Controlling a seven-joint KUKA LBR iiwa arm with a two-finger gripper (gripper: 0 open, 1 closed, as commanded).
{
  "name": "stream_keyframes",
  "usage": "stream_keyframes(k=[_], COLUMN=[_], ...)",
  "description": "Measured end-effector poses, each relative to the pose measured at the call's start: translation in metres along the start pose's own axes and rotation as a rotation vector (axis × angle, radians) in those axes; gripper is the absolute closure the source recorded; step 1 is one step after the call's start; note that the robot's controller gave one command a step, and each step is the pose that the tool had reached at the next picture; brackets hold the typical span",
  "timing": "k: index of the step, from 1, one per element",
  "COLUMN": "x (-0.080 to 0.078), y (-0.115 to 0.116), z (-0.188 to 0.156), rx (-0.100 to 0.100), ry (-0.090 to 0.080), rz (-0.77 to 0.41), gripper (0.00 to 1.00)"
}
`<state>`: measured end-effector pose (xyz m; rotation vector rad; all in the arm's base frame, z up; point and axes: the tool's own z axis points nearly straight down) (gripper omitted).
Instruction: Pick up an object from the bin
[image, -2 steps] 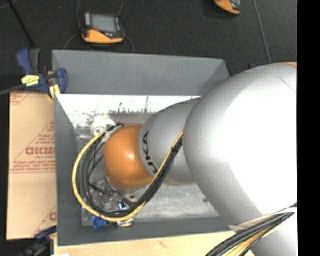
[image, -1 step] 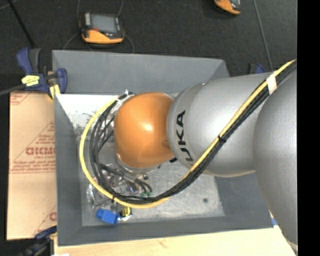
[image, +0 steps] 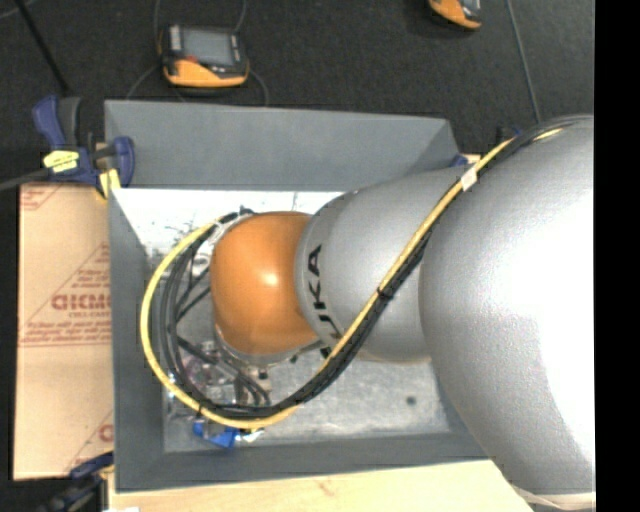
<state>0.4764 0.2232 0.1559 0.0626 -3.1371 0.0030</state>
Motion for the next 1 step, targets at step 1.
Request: stream_keyframes(k=[1], x=[-0.0108], y=[-0.0001], z=[-0.0618], rx=[-0.004], ry=[-0.009], rz=[-0.011], gripper=[1.0])
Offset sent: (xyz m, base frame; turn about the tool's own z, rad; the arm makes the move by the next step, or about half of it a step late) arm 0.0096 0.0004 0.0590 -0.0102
